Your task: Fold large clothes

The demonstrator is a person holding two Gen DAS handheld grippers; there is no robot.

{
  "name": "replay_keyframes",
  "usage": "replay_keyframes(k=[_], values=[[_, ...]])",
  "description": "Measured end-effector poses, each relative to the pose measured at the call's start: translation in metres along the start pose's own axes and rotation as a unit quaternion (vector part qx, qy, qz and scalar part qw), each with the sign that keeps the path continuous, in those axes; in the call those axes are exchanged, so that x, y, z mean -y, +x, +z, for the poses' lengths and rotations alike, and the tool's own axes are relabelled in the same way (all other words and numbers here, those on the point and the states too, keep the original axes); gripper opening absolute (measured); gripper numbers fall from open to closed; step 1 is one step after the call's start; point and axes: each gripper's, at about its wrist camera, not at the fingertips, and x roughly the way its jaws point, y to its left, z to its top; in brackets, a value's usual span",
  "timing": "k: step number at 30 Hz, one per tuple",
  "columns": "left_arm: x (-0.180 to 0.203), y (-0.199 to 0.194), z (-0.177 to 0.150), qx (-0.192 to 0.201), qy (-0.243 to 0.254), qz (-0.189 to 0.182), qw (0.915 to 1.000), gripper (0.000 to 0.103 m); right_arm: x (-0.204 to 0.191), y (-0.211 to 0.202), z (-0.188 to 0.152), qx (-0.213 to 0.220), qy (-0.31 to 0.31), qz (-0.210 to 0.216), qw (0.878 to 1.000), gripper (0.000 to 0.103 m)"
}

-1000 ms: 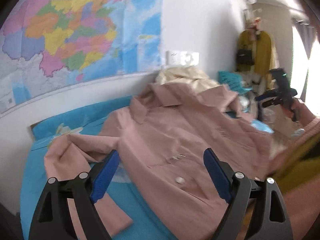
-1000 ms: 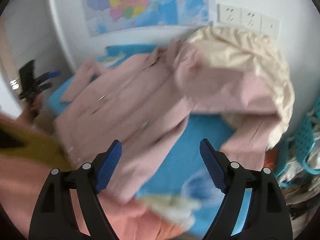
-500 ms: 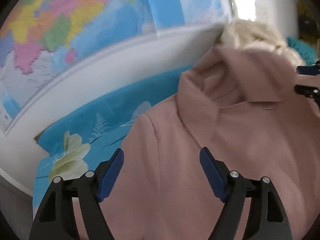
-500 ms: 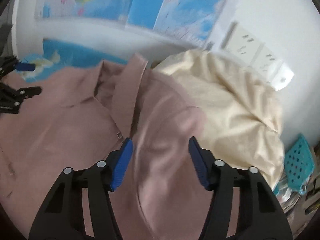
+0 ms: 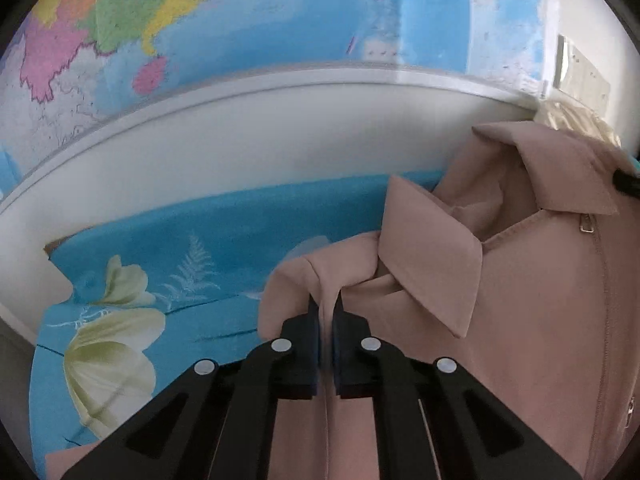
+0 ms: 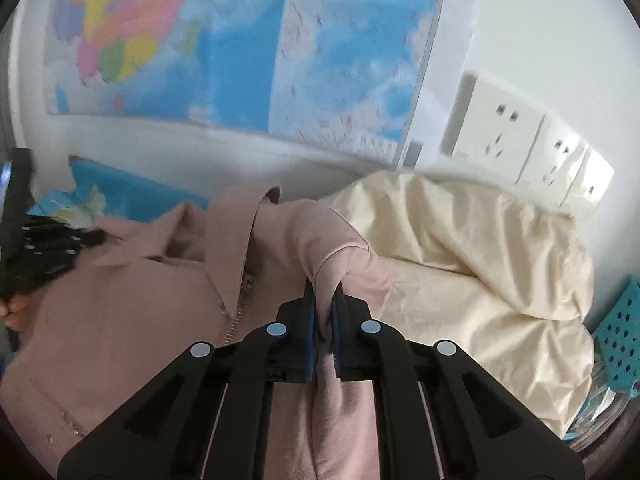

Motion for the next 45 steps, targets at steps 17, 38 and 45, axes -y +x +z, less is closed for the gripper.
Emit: replay_keyframes(k=[17,38,45], values=[[0.02,-0.052,-0.029,0.034,0.039,-0.018,0.9985,0.063,0.15,-0.157,-0.127,0.052,0.149,0.001,0.987,0.085],[0.186,-0.091,-0.041,0.014,0.141,-0.165,0.976,0.069,0.213,-0.137,-0.268,-0.058,0.273,0.002,0.96,0.005],[0.229,-0.074,-0.018,0.016,0.153,-0.175,0.9724,0.069,0.247,-0.231,-0.237,0.066,0.259,-0.159,0.95,0.005]])
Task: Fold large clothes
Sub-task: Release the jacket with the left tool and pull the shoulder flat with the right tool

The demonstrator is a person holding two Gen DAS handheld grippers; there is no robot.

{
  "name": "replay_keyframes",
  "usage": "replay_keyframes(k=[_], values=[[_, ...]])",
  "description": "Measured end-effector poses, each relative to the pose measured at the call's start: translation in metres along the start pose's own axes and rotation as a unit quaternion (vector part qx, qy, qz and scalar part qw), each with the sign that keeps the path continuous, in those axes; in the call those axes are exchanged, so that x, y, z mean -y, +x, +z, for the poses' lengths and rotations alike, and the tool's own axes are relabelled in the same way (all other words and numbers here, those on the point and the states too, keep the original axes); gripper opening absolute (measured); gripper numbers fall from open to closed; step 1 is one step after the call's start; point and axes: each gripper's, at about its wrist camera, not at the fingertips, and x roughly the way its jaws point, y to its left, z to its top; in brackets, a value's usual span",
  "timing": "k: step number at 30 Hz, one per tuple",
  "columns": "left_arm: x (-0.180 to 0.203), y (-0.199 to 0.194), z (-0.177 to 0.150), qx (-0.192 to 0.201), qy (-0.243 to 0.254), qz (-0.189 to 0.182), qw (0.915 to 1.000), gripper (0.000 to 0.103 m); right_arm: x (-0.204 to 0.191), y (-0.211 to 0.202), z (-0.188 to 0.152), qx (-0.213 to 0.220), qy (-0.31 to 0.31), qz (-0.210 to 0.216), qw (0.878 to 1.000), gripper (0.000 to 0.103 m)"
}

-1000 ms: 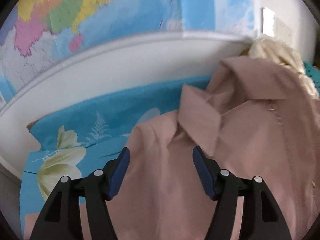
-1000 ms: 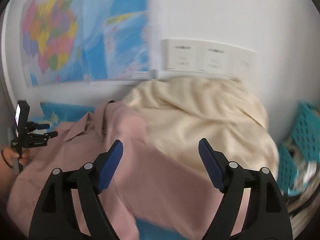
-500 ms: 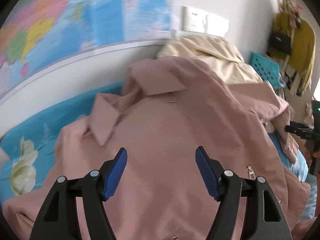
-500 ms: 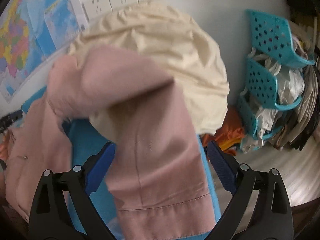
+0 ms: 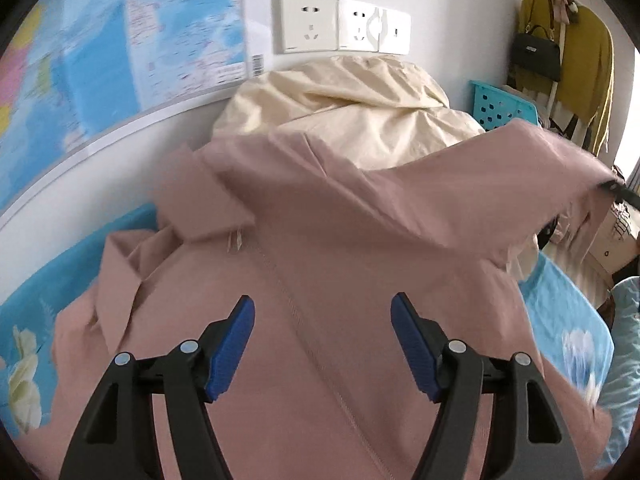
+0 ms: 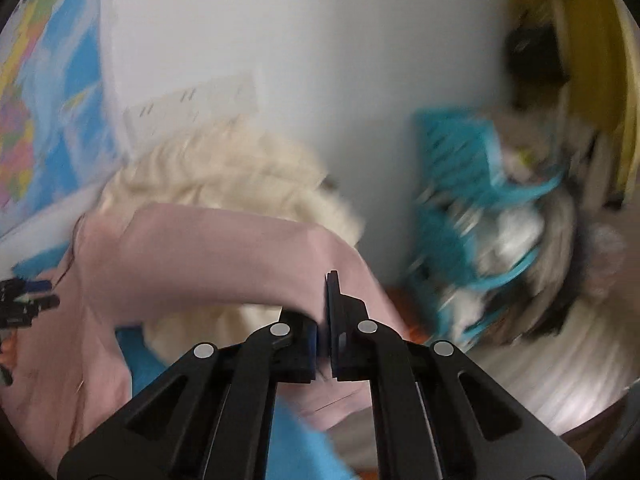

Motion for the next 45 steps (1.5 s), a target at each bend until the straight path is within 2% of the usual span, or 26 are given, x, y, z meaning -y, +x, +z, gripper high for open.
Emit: replay_keyframes(k=[4,9,13,14,16,19,21,22,24,26,28,31,33,36,37,39,41,43,45], values=[[0.015,0.039,0.022,-0.018,-0.006,-0.002,0.9998,0.067,-0.014,-0.009,0.001,-0.01,-0.041,-0.013,0.999,0.006],[0.025,0.077,0.038,-0.038,-0.011,0.014,0.9991,0.064,-0.031,-0.04,0.007,0.017,-0.056,0.055,0.997,0.006],[0.027,0.095,0.052,-0.034,-0.017,0.036,0.9986,0.064,-0.077,-0.088,0.021,0.068,-0.121,0.122,0.983,0.006],[0.027,0.097,0.055,-0.035,-0.022,0.036,0.9985,0.064,-0.099,-0.1,0.024,0.076,-0.148,0.151,0.974,0.009],[0.024,0.093,0.058,-0.036,-0.026,0.028,0.9986,0.064,-0.128,-0.11,0.024,0.08,-0.181,0.176,0.964,0.011],[0.014,0.071,0.055,-0.019,-0.026,0.0,0.9995,0.064,-0.193,-0.115,0.017,0.065,-0.257,0.223,0.938,0.013],[-0.007,0.043,0.045,0.0,-0.037,-0.02,0.9991,0.064,-0.227,-0.111,0.009,0.045,-0.293,0.251,0.922,0.013],[-0.017,0.033,0.04,0.008,-0.041,-0.016,0.999,0.065,-0.246,-0.108,0.004,0.038,-0.31,0.257,0.915,0.013],[-0.046,0.01,0.022,0.021,-0.059,0.011,0.998,0.065,-0.29,-0.097,-0.015,0.012,-0.359,0.268,0.894,0.03],[-0.081,-0.01,0.0,0.023,-0.084,0.044,0.9953,0.065,-0.327,-0.079,-0.039,-0.016,-0.398,0.264,0.878,0.065],[-0.106,-0.026,-0.023,0.017,-0.103,0.073,0.9919,0.065,-0.365,-0.057,-0.078,-0.053,-0.456,0.25,0.853,0.073],[-0.135,-0.043,-0.059,-0.001,-0.119,0.097,0.9881,0.065,-0.39,-0.036,-0.12,-0.118,-0.504,0.235,0.822,0.072],[-0.141,-0.05,-0.076,-0.008,-0.118,0.107,0.9871,0.065,-0.394,-0.041,-0.142,-0.12,-0.547,0.218,0.799,0.074],[-0.14,-0.06,-0.098,-0.009,-0.113,0.088,0.9896,0.065,-0.377,-0.068,-0.145,-0.097,-0.574,0.222,0.783,0.089],[-0.135,-0.062,-0.101,-0.007,-0.105,0.081,0.9912,0.065,-0.367,-0.079,-0.142,-0.088,-0.578,0.219,0.781,0.093],[-0.117,-0.064,-0.103,-0.001,-0.083,0.065,0.9945,0.065,-0.35,-0.088,-0.136,-0.088,-0.571,0.215,0.787,0.093],[-0.098,-0.065,-0.103,0.003,-0.062,0.042,0.9972,0.066,-0.329,-0.09,-0.123,-0.104,-0.536,0.218,0.809,0.093],[-0.08,-0.07,-0.104,0.012,-0.043,0.013,0.9989,0.066,-0.307,-0.087,-0.101,-0.128,-0.481,0.242,0.833,0.093],[-0.067,-0.074,-0.103,0.02,-0.035,-0.012,0.9991,0.07,-0.292,-0.091,-0.088,-0.127,-0.436,0.255,0.854,0.093]])
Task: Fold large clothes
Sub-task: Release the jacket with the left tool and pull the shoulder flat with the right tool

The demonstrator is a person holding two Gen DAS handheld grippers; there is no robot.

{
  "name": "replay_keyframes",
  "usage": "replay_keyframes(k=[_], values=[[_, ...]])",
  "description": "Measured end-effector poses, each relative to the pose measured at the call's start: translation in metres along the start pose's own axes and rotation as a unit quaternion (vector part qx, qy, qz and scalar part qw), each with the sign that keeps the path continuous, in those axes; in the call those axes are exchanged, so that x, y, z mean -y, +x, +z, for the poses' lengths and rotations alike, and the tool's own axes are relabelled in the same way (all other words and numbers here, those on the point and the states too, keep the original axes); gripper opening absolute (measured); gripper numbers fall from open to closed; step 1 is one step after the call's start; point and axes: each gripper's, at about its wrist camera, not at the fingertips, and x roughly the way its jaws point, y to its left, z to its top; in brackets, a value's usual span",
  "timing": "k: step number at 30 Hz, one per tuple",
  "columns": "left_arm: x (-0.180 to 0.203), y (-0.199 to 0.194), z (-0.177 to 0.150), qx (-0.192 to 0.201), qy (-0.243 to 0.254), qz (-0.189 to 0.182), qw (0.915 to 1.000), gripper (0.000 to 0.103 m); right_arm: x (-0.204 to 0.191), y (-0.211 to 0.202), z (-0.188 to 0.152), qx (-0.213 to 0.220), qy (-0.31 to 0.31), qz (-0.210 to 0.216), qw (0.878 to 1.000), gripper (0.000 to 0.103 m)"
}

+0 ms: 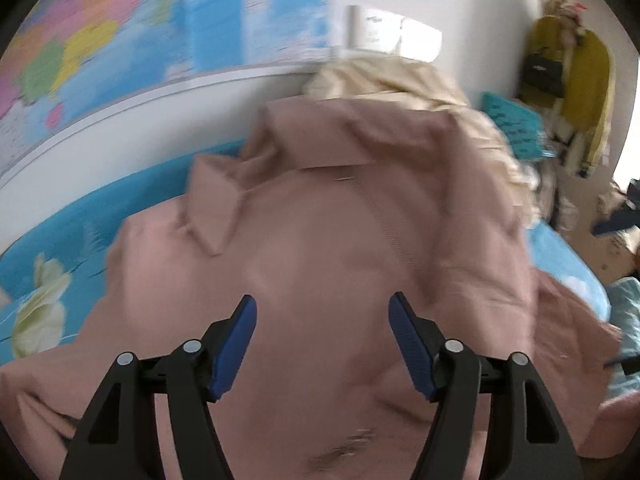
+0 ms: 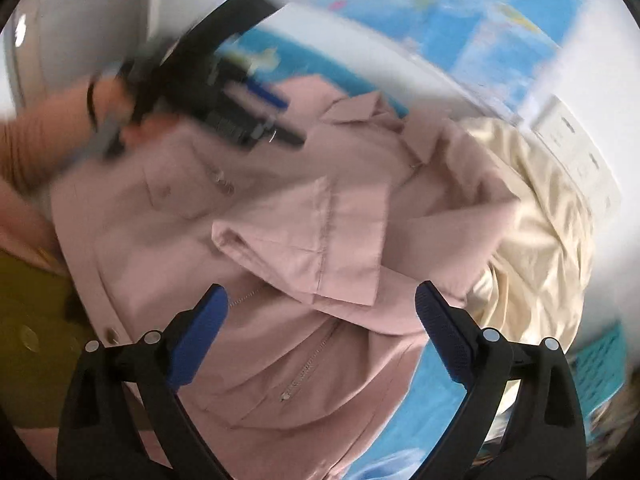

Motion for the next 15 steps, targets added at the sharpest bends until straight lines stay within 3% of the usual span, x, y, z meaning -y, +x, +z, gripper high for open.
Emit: replay_keyframes(k=[3,4,6,9,10,11,12,13,14,15], values=[[0.016,-0.004,0.0,0.008,0.009,-0.046,0.9989,0.07,0.02,-0.008,-0.004,0.019,0.052,-0.014,0.998,0.093],[0.019,-0.007,-0.002,0.012,0.012,-0.055,0.9984,0.07,0.03,-0.006,-0.006,0.025,0.081,0.002,0.996,0.093],[0.023,-0.01,-0.006,0.015,0.018,-0.041,0.9989,0.07,0.053,0.01,-0.011,0.031,0.141,0.043,0.989,0.092],[0.013,-0.018,-0.013,0.016,0.0,-0.039,0.9991,0.07,0.063,0.043,-0.011,0.021,0.169,0.07,0.983,0.084],[0.007,-0.023,-0.017,0.016,-0.012,-0.036,0.9992,0.07,0.066,0.056,-0.011,0.015,0.179,0.086,0.98,0.073],[0.0,-0.029,-0.02,0.017,-0.022,-0.035,0.999,0.07,0.068,0.072,-0.009,0.004,0.192,0.12,0.974,0.05],[-0.007,-0.032,-0.022,0.017,-0.031,-0.033,0.9989,0.07,0.069,0.084,-0.008,-0.007,0.204,0.15,0.967,0.039],[-0.015,-0.039,-0.026,0.017,-0.046,-0.028,0.9984,0.07,0.07,0.089,-0.007,-0.013,0.209,0.168,0.963,0.015],[-0.022,-0.045,-0.03,0.018,-0.057,-0.027,0.9979,0.07,0.068,0.088,-0.004,-0.007,0.212,0.181,0.96,0.005],[-0.028,-0.05,-0.033,0.021,-0.065,-0.026,0.9973,0.07,0.063,0.078,0.003,0.013,0.203,0.201,0.958,0.005]])
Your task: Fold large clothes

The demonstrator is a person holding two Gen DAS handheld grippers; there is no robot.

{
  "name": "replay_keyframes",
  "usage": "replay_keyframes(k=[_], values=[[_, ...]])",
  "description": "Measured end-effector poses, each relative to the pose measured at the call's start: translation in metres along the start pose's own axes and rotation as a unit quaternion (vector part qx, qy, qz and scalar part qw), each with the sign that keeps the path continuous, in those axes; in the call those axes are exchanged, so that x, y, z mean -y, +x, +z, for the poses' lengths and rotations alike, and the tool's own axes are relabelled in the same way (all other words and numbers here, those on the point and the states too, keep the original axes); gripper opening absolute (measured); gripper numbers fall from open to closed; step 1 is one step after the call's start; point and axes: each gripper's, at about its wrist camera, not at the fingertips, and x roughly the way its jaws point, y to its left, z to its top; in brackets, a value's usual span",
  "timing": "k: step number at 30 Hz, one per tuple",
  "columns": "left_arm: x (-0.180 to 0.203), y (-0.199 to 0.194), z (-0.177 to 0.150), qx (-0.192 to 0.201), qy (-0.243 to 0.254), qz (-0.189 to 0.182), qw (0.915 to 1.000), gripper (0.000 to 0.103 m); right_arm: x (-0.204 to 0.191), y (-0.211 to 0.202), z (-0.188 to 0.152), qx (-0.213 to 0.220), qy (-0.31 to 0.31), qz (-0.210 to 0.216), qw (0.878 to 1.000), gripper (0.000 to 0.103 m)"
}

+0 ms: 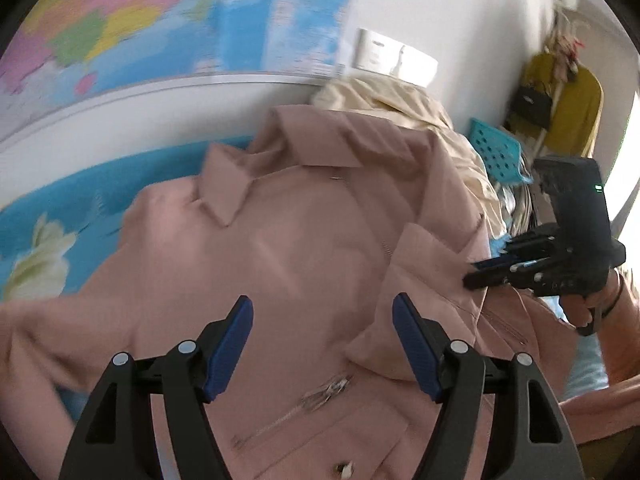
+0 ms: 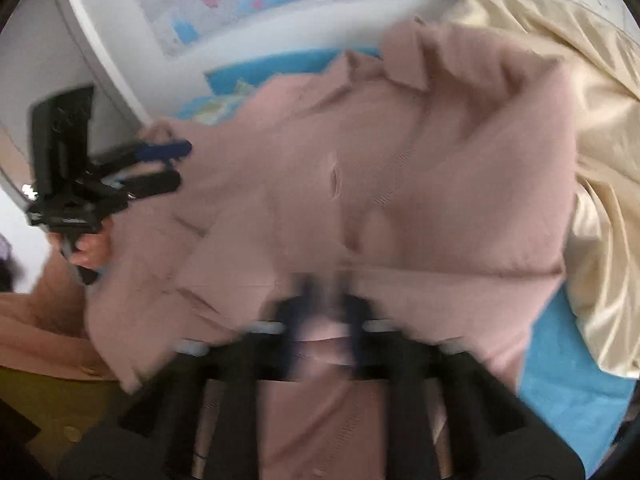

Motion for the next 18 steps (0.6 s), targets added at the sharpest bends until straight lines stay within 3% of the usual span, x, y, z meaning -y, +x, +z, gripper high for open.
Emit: replay_keyframes(k=[3,4,6,7,8,13,18], values=[[-0.016,-0.023,-0.006,0.018,-0.025,-0.002,0.9995,0.07,-0.043,-0.02,0.008,0.033,-0.052,0.036,0.997,0.004],[-0.021,-0.034,-0.008,0.033,-0.033,-0.002,0.9989,0.07,-0.058,-0.024,0.011,0.04,-0.069,0.052,0.995,0.008],[-0.023,-0.05,-0.011,0.061,-0.039,-0.005,0.9974,0.071,-0.086,-0.015,0.014,0.024,-0.098,0.084,0.991,0.025],[-0.024,-0.057,-0.012,0.071,-0.04,-0.009,0.9967,0.072,-0.1,-0.005,0.015,0.009,-0.112,0.099,0.989,0.048],[-0.023,-0.064,-0.014,0.078,-0.042,-0.011,0.996,0.073,-0.107,0.001,0.015,0.0,-0.124,0.102,0.987,0.057],[-0.005,-0.067,-0.024,0.065,-0.02,-0.017,0.9976,0.074,-0.103,0.003,0.022,0.003,-0.121,0.122,0.985,0.056],[0.02,-0.045,-0.025,0.04,0.0,-0.053,0.9978,0.074,-0.038,-0.039,0.037,0.074,-0.018,0.121,0.99,0.057]])
